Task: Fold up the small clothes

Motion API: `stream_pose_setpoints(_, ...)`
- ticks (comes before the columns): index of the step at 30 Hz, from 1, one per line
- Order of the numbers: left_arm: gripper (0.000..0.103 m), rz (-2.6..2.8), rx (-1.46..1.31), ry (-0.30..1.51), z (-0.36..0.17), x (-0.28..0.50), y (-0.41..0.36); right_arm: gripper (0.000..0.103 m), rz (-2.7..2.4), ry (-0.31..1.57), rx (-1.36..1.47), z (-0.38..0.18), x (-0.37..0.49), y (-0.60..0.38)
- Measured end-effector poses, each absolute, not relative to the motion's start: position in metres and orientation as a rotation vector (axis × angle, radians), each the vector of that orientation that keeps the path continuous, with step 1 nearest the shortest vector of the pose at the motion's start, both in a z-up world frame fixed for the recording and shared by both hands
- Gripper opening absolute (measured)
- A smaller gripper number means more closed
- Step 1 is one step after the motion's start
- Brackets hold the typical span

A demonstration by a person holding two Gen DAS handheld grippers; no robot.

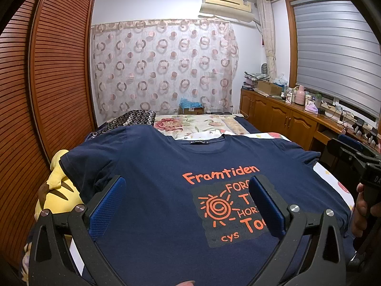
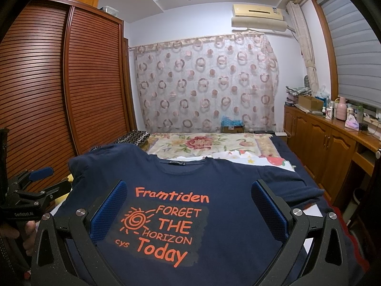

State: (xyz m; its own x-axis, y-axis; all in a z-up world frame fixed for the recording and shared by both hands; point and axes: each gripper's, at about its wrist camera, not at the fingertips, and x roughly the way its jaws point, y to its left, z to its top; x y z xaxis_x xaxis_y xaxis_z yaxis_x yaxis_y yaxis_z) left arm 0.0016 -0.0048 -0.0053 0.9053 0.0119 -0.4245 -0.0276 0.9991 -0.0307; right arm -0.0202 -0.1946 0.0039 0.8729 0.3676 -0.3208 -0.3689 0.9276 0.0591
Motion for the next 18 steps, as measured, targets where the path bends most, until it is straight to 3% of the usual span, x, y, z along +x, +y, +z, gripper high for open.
stream_pose_setpoints(18, 0.103, 0.04, -0.033, 0.475, -0.011, 0.009, 0.014, 0.103, 0.432, 0.387, 0.003, -0.007, 0.0, -0.192)
